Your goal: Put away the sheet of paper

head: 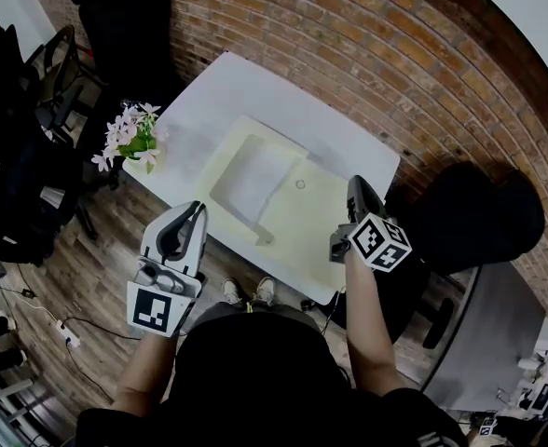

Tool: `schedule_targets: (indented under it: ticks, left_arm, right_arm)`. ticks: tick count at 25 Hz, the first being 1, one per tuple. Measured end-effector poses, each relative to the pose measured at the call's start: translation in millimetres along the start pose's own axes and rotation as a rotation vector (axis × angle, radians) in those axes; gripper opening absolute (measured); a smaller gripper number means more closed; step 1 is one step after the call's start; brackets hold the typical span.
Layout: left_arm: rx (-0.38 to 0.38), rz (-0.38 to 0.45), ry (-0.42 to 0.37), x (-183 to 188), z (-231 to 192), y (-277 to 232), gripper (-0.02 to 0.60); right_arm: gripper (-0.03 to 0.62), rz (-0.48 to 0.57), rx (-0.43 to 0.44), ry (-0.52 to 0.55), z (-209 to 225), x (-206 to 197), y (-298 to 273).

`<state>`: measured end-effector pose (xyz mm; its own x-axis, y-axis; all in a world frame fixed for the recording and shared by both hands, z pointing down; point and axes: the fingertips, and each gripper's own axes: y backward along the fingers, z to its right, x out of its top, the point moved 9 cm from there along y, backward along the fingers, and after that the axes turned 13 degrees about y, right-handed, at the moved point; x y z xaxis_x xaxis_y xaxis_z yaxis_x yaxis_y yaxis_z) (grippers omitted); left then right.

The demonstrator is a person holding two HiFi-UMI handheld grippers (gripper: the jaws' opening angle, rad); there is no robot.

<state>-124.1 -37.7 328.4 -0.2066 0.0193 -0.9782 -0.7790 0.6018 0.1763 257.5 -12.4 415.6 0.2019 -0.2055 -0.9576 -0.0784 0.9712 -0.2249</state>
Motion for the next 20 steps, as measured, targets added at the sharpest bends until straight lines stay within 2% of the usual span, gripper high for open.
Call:
schedule_targets:
  ticks: [9, 14, 20]
  left_arm:
    - [-0.033, 0.013, 0.011, 1, 9, -6, 0.038]
    - [-0.022, 0.015, 0.012, 3, 6, -3, 0.037]
    - [0.002, 0.019, 0.008, 4, 0, 2, 0.038]
  right_arm:
    - [0.014, 0.272, 0.045, 0.191, -32, 95, 54]
    - [0.014, 0.320, 0.041, 0.300, -44, 113, 75]
    - [0.014, 0.331, 0.028, 0.375, -52, 117, 100]
